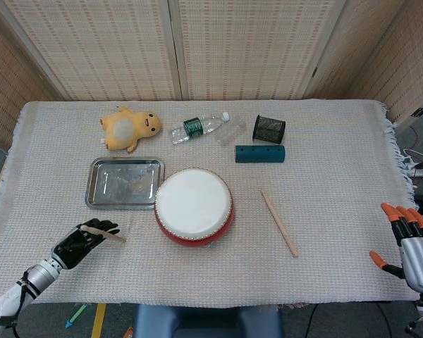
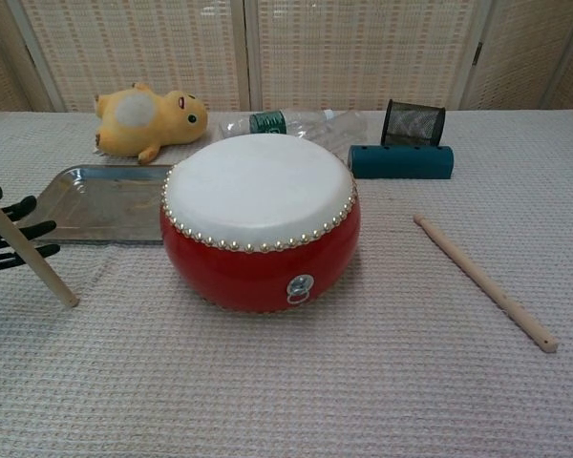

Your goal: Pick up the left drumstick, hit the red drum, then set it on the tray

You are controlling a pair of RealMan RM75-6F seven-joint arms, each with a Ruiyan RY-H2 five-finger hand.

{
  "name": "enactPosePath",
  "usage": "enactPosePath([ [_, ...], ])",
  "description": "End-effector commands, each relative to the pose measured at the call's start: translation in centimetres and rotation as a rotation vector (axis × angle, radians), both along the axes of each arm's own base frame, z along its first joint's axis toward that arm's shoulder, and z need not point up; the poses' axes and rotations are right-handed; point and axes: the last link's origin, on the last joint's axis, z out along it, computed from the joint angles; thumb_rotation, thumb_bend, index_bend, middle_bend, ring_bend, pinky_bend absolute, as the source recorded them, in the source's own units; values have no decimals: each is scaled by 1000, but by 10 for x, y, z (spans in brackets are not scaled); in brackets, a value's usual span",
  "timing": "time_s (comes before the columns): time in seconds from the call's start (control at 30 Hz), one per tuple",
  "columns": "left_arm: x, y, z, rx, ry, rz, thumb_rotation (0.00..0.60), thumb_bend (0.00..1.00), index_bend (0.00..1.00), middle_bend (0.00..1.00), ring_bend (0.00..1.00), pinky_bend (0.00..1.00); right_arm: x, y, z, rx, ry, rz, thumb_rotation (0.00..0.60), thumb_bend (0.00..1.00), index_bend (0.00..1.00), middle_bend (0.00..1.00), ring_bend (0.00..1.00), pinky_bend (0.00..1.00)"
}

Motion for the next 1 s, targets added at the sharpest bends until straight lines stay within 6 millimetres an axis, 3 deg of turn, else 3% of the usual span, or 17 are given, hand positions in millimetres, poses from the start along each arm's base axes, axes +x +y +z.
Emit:
enactPosePath([
  [0.03, -8, 11, -2, -15, -37, 32, 600, 353, 589, 391, 222, 171, 0, 0, 0, 0, 1, -1, 600, 179, 0, 125, 0, 107],
  [0.33, -4, 26, -18, 17, 34, 82, 600, 352, 556, 409, 292, 274, -1, 2, 0, -3, 0, -10, 600, 180, 0, 125, 0, 107],
  [0.47, -4, 31, -22, 20, 59, 98, 600, 352, 540, 460, 390, 404, -2, 3, 2, -7, 0, -15, 600, 180, 0, 125, 0, 107],
  [0.83, 4, 34, -34, 64, 19, 147, 600, 357, 518, 498, 409, 418, -4, 3, 2, -6, 0, -18, 600, 180, 0, 125, 0, 107],
  [1.0, 14, 31, -42, 76, 61, 80, 600, 357, 517, 513, 425, 438, -4, 2, 2, -5, 1, -18, 600, 180, 0, 125, 0, 107],
])
